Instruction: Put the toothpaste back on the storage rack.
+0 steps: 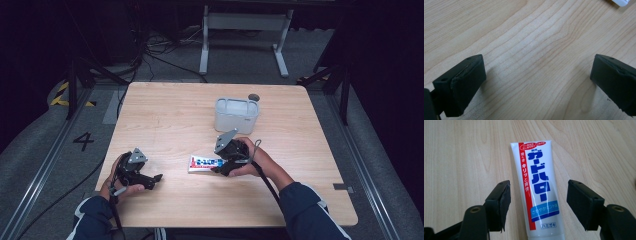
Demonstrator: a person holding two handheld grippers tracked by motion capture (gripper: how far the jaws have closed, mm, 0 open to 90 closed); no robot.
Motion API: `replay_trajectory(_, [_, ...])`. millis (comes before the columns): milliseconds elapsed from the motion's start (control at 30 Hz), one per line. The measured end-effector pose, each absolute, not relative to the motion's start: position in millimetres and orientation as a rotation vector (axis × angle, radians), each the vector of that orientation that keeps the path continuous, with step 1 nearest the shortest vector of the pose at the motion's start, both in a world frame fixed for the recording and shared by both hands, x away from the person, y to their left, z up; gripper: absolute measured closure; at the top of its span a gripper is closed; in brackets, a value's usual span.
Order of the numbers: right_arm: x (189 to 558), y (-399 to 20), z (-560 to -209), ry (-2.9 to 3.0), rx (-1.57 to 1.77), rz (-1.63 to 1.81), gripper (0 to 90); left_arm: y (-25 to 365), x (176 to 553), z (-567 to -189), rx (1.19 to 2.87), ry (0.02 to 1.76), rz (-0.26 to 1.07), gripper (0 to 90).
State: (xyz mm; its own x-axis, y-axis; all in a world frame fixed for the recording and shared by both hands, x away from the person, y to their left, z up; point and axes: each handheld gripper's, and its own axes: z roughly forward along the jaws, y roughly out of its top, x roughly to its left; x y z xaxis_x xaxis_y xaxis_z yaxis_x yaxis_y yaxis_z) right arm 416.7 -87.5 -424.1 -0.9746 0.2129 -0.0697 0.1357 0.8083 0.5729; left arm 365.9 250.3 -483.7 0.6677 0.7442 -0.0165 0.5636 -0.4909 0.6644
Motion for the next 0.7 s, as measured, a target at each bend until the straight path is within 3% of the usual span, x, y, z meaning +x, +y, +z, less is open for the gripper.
replay_trajectory(700, [430, -54, -450, 2.941, 0.250, 0.770, 39.9, 251, 366, -484, 2.234, 1.002, 0.366, 0.6])
